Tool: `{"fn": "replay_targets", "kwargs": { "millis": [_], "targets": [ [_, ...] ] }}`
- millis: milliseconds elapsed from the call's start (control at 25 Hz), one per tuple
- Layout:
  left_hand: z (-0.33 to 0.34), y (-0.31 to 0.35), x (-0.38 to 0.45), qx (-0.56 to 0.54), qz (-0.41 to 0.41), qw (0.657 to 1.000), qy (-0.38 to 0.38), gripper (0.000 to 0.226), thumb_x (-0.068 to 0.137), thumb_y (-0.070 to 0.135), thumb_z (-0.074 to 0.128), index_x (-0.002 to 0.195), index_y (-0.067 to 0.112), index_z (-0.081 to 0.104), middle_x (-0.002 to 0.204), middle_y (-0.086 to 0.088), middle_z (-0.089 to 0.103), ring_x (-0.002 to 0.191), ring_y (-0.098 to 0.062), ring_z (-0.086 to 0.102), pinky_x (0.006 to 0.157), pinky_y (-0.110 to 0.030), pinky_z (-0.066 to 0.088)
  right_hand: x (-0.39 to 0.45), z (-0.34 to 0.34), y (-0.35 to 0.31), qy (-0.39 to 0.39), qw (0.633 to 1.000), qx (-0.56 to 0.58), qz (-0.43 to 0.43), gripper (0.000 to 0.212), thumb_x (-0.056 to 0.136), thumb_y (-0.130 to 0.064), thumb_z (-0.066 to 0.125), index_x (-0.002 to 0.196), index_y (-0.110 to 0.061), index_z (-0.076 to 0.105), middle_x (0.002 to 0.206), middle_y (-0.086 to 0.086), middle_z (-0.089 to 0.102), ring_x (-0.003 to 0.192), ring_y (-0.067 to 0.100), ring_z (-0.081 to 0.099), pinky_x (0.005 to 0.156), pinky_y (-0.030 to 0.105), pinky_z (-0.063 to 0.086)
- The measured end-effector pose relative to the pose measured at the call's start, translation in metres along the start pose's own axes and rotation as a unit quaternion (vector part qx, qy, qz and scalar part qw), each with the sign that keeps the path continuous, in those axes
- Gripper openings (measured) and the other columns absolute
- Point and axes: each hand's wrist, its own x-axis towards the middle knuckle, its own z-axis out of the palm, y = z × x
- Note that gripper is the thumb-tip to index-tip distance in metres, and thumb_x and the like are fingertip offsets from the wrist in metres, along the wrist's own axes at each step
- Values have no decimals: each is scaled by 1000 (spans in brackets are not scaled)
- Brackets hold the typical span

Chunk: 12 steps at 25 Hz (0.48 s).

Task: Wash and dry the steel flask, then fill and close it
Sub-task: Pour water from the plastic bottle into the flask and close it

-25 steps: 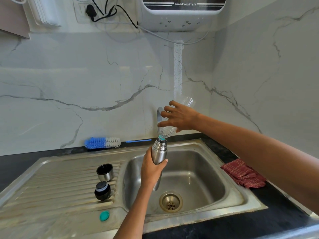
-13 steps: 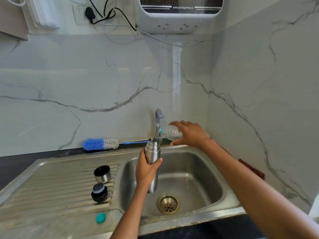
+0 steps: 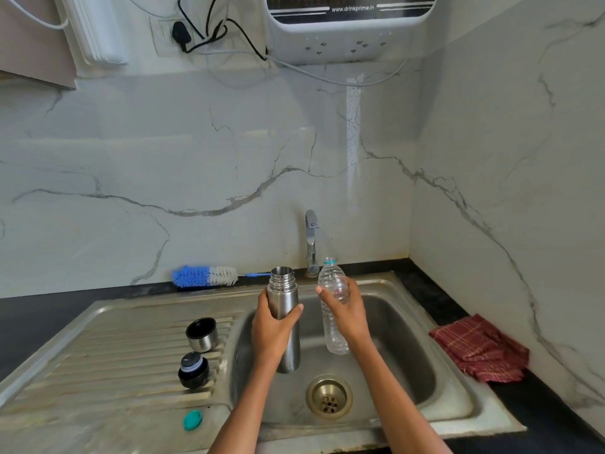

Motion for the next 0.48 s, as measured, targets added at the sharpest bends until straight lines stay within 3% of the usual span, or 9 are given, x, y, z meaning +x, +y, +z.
{"fn": "replay_targets", "kwargs": {
  "millis": [200,280,360,480],
  "targets": [
    [-6,0,3,-19,2,999,27,74,73,42,88,136,34,51,118,13,69,104,-7,67,88,-34,55,7,10,20,-25,999,-24,2,55,79,-59,77,124,-45,49,114,-20,63,106,4,63,98,40,54],
    [-9,4,2,-19,5,999,35,70,75,38,88,135,33,52,116,15,69,102,-3,66,83,-26,52,6,11,24,-42,999,-32,2,64,79,-61,77,132,-40,49,119,-16,65,107,6,64,97,38,53],
    [-12,8,4,-23,10,998,52,67,74,40,88,131,37,53,114,17,69,101,-3,67,83,-28,53,5,14,22,-51,998,-24,2,74,79,-61,77,140,-35,44,121,-13,64,107,7,64,94,35,53],
    [-20,18,9,-43,17,996,79,64,73,44,88,127,39,55,111,18,71,99,-2,69,86,-32,55,1,22,17,-36,999,-3,17,66,81,-64,73,135,-34,48,118,-12,63,104,10,63,89,34,52]
  ]
}}
